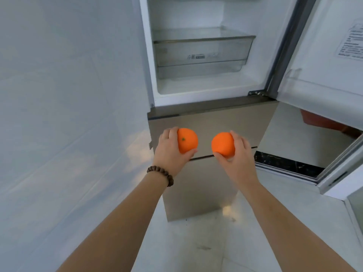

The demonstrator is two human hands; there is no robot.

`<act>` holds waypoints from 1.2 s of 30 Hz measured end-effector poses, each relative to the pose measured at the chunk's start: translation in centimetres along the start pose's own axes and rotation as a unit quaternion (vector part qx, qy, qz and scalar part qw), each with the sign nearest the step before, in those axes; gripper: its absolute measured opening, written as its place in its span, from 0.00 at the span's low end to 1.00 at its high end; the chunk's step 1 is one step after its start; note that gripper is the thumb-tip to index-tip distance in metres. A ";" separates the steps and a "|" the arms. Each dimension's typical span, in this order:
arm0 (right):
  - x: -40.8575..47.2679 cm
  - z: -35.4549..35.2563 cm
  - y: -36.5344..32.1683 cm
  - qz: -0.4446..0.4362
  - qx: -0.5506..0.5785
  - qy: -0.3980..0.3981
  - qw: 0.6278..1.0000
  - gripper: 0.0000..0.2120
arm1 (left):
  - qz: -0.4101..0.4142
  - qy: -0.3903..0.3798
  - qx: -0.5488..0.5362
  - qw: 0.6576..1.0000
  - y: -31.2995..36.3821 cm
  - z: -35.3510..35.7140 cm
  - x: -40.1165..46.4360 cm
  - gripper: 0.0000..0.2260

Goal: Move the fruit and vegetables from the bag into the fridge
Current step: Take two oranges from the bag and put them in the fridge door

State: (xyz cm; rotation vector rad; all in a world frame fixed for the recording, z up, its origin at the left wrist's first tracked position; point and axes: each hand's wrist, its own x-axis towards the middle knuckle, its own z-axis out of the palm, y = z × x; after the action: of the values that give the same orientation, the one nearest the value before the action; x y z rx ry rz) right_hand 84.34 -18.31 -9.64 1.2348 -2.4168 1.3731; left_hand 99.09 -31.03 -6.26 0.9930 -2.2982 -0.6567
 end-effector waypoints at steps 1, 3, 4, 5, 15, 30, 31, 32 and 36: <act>1.4 -0.5 0.1 -0.004 -0.006 0.017 1.000 0.35 | 0.018 -0.002 -0.010 1.000 0.8 0.3 1.6 0.36; 4.1 -2.0 0.4 -0.002 -0.015 0.048 0.999 0.36 | 0.055 -0.008 -0.026 0.998 2.6 1.1 4.8 0.36; 5.4 -3.0 0.6 0.001 -0.019 0.065 0.998 0.36 | 0.073 -0.010 -0.034 0.997 3.7 1.6 6.3 0.36; 6.7 -4.0 0.9 0.002 -0.024 0.083 0.996 0.36 | 0.091 -0.011 -0.042 0.995 4.9 2.2 7.8 0.37; 15.6 -17.5 4.3 -0.021 -0.100 0.235 0.967 0.36 | 0.269 -0.017 -0.147 0.952 19.8 7.5 19.3 0.39; 22.9 -25.6 8.8 0.166 -0.211 0.004 0.963 0.32 | 0.438 -0.236 -0.003 0.867 29.2 13.6 28.2 0.36; 23.0 -25.8 8.8 0.178 -0.200 -0.004 0.963 0.31 | 0.451 -0.242 0.008 0.859 29.6 13.7 28.5 0.36; 23.0 -26.0 8.8 0.189 -0.191 -0.013 0.963 0.30 | 0.462 -0.252 0.022 0.850 29.9 13.8 28.6 0.35; 22.8 -26.4 9.1 0.213 -0.202 -0.061 0.954 0.25 | 0.498 -0.305 0.091 0.807 30.4 15.6 28.5 0.32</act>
State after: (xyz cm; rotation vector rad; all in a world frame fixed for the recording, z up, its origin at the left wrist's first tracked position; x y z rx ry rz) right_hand 55.33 -9.55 9.85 0.7466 -2.9740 0.8100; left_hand 57.41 -30.91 9.33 -0.5395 -2.9847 -0.2917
